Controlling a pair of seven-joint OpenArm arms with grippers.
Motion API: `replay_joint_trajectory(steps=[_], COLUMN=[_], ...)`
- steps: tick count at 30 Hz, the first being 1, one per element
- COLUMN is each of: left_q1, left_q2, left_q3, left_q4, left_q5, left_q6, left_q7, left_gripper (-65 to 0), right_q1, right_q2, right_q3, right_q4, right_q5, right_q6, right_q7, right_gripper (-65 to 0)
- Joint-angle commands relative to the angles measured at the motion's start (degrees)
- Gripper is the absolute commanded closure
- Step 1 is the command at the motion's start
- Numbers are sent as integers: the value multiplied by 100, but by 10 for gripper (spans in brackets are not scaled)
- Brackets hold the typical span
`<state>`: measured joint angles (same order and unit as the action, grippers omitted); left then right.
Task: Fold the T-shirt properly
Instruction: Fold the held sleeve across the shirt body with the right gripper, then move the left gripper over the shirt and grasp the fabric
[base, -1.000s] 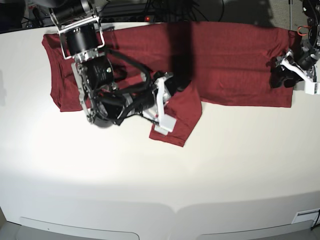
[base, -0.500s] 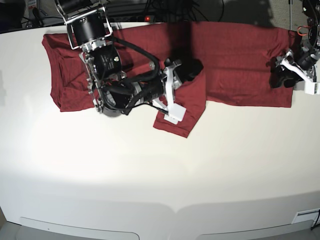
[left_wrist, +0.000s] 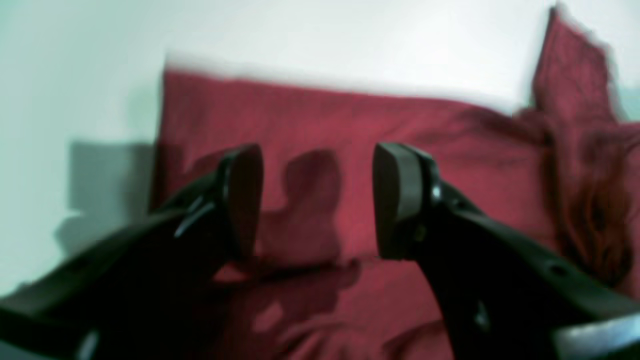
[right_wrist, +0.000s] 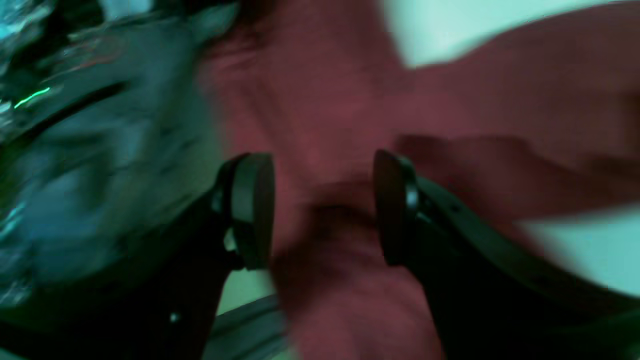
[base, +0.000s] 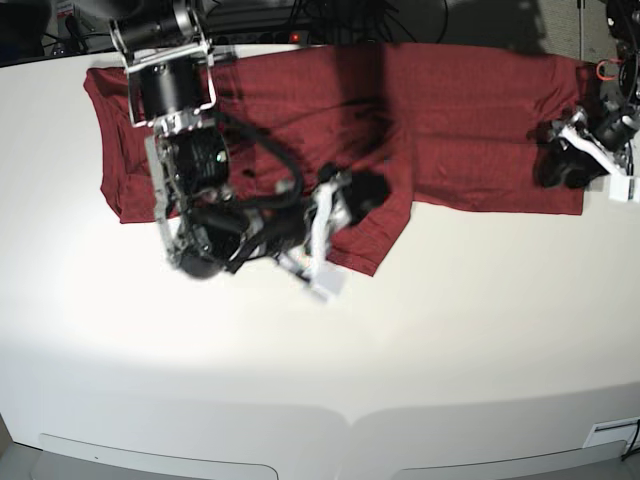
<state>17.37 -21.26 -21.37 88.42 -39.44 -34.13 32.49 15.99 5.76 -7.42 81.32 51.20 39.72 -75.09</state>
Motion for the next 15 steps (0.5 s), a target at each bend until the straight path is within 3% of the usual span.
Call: replay_joint_trajectory(steps=[1, 7, 9, 11, 15], left_q1=[-37, -59, -151, -284, -682], left_q2=[26, 758, 973, 1182, 1622], left_q3=[-28, 461, 898, 1397, 2391], left_q4=[348, 1399, 1423, 1423, 1421], left_q5=[-109, -46, 350, 824, 1727], left_q6=[-61, -61, -52, 129, 831], left_q7=[-61, -42, -74, -120, -118], left_gripper=[-339, -339, -339, -339, -339], right_q1=[214, 326, 278, 188, -2], right_q2=[79, 662, 892, 1097, 1394], right_q3=[146, 920, 1130, 1340, 1753], right_q4=[96, 94, 92, 90, 90], right_q5=[-66, -1458, -1644, -1655, -1650], right_q6=[28, 28, 28, 28, 28], right_q7=[236, 1097, 1137, 1156, 1182], right_gripper=[-315, -315, -315, -315, -315])
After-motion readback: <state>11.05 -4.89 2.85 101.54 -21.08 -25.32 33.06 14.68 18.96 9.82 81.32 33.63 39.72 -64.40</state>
